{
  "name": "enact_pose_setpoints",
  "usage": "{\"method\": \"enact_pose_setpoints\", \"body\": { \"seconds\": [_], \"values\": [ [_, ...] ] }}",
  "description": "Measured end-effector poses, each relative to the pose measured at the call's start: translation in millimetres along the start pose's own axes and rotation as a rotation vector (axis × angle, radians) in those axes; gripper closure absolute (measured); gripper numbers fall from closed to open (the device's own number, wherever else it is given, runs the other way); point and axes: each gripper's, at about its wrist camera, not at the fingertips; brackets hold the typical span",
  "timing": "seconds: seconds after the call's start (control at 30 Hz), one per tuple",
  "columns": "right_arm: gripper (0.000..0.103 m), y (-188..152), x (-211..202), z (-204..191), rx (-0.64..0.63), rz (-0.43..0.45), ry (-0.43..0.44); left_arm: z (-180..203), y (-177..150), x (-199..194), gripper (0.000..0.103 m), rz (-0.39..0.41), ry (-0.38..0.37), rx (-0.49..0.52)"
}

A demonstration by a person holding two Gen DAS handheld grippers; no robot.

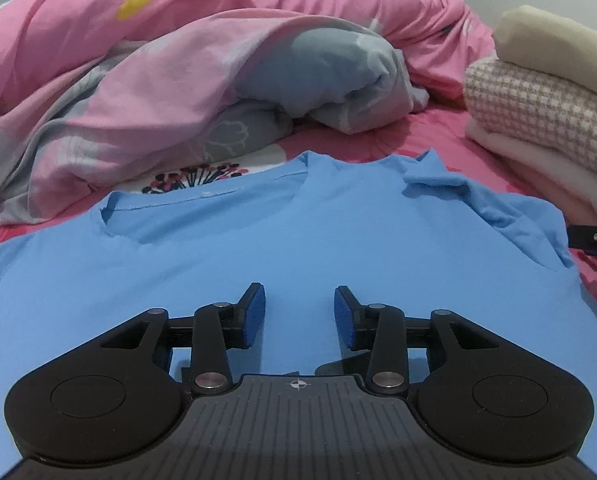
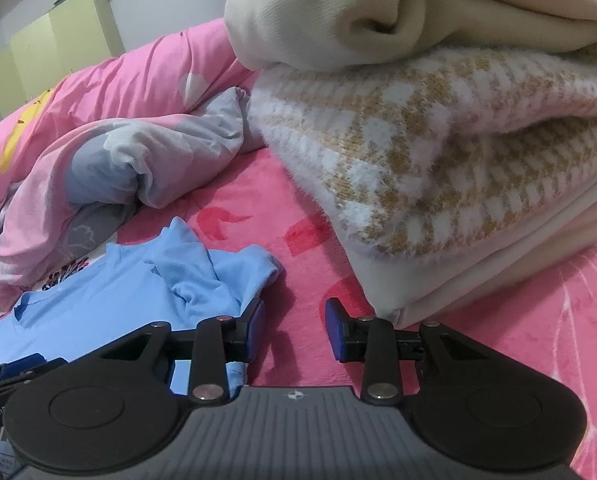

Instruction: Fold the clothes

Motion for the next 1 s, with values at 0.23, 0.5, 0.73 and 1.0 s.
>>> {"method": "enact_pose_setpoints", "body": {
  "seconds": [0.23,0.5,0.73,1.0],
  "values": [
    [0.068,1,-4,9,0.014,0.012,0.001,0,-2,1,0.061,0.012,0.003,-0.006],
    [0.067,2,-3,12,0.015,0.008,-0.003,-4,-4,1,0.06,0.021,-0.009,-0.022],
    [0.067,16,13,-3,0.046,-0.04,0.045,-6,-5,1,0.06,0.03,-0.02,-0.037],
    [0.069,18,10,-4,0.107,-0.046,0.053,-8,-6,0,0.06,0.037,-0.028,-0.049]
  ]
}}
Point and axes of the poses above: each gripper's, at about its wrist camera, not at the fingertips, and x roughly the way its jaws point, z to its right, y to its top, and after that the axes turned 11 degrees about -y, right-handed
